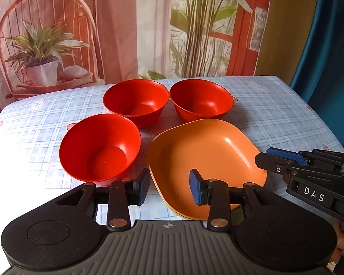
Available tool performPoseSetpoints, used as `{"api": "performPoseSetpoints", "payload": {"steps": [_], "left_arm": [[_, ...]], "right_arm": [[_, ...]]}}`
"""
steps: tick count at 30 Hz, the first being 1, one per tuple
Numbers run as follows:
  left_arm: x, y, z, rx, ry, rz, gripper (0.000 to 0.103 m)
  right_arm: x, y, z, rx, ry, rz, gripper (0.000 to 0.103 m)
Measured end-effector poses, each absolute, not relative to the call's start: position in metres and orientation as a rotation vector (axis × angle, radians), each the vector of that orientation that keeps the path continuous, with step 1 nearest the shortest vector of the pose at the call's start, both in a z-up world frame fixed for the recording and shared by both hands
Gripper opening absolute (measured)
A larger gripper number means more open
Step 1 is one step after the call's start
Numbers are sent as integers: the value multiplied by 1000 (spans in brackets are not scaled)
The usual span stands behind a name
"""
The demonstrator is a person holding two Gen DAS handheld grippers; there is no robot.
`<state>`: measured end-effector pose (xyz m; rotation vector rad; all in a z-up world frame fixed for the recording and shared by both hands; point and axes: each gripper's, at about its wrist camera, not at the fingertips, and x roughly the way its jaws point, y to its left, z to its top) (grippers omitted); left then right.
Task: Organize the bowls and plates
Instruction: 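Carry the orange plate onto the olive-green plate and open both grippers, then grasp the rim of the second olive-green plate with both grippers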
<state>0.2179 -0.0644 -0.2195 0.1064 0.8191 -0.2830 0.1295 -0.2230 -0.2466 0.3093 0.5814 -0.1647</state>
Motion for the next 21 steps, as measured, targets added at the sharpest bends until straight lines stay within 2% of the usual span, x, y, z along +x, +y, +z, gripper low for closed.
{"api": "performPoseSetpoints", "payload": {"steps": [21], "left_arm": [[137,-37,-221,67,840,-276,40]], "right_arm": [[62,-197,-230,321,617,-176,19]]}}
